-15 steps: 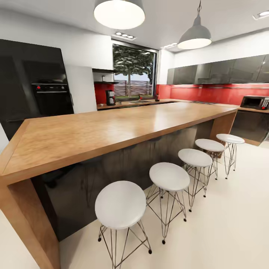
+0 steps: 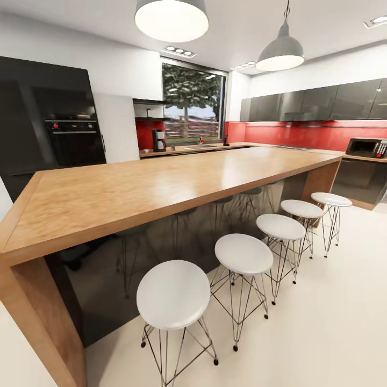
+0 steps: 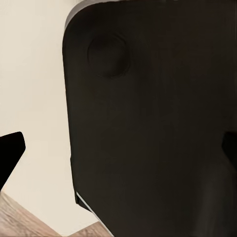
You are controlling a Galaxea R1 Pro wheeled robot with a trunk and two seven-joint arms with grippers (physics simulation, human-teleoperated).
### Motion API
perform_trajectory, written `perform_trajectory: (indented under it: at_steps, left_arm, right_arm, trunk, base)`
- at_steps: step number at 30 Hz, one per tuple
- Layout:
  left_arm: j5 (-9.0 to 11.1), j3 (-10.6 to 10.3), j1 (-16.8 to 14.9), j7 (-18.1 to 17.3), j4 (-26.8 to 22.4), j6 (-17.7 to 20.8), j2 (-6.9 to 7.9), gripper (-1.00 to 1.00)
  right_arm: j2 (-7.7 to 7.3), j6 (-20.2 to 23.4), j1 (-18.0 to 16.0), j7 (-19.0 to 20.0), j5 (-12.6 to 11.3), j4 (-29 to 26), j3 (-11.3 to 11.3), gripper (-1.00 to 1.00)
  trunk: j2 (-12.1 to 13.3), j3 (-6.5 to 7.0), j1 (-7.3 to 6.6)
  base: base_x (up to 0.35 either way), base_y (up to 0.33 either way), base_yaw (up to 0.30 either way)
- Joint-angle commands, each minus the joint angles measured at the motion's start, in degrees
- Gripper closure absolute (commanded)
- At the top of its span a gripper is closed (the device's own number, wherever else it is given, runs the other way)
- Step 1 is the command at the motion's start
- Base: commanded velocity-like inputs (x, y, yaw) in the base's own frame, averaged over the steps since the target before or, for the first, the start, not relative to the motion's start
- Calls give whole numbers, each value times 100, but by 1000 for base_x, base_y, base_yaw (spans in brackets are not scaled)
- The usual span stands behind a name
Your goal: Set up a coffee station on the kitchen countertop: keep the coffee maker on the countertop, move the bottle of coffee from the kitchen shelf to the counter next to the coffee maker, place a paper coffee filter on top of the coffee maker, put the saucer next to the coffee maker with the coffee cup on the saucer, and place the electric kettle next to the coffee maker.
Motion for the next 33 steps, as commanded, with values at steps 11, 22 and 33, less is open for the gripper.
perform_trajectory:
  at_steps: [11, 22, 33]
  left_arm:
    - [62, 51, -1, 2, 5, -364, -5, -100]
    - [30, 26, -1, -5, 5, -875, -18, -100]
    - [-9, -2, 1, -5, 5, -867, -18, -100]
  right_arm:
    - [-37, -324, -4, -5, 4, -76, -12, -100]
    - [-49, -562, -4, -1, 12, -77, -15, -100]
    - [-57, -562, -4, 3, 13, -79, -9, -100]
  trunk:
    - [-3, -5, 0]
    - [-3, -5, 0]
    - [-3, -5, 0]
  base:
    - [0, 0, 0]
    - [0, 0, 0]
    - [0, -100, -151]
